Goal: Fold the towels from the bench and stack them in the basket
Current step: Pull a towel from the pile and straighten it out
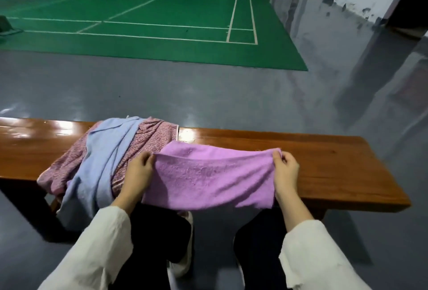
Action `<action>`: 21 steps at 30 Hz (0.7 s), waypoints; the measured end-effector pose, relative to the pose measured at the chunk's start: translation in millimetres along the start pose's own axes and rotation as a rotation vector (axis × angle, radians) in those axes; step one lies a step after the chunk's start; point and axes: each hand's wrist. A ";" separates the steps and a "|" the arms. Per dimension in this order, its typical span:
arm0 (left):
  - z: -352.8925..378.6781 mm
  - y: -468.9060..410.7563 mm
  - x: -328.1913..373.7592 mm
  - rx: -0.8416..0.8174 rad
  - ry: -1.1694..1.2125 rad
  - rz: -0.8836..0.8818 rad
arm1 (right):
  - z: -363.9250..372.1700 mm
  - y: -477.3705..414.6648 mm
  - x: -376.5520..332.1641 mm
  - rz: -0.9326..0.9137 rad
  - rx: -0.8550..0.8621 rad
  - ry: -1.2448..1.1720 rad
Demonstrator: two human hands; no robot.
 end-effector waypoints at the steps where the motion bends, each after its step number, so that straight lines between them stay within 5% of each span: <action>1: -1.0 -8.2 16.0 -0.028 -0.001 0.002 | 6.1 -13.2 -10.9 -0.019 0.013 -0.011; 4: -7.5 -45.2 71.0 -0.090 0.091 -0.011 | 23.7 -58.6 -58.6 -0.110 0.069 -0.049; 10: -57.3 -107.4 178.4 0.132 0.454 0.146 | 25.9 -126.0 -169.0 -0.261 0.185 -0.210; 13: -70.3 -88.8 206.2 0.186 0.451 0.264 | 14.6 -129.4 -187.6 -0.296 0.231 -0.254; 21: -48.3 -21.0 116.6 0.104 0.176 0.280 | -20.5 -50.7 -93.6 -0.253 0.220 -0.101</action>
Point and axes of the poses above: each hand's wrist, its own y-axis away from the middle knuckle, its own z-axis out of the palm, x = y × z, and after that the axes turned 8 degrees about -z, right-handed
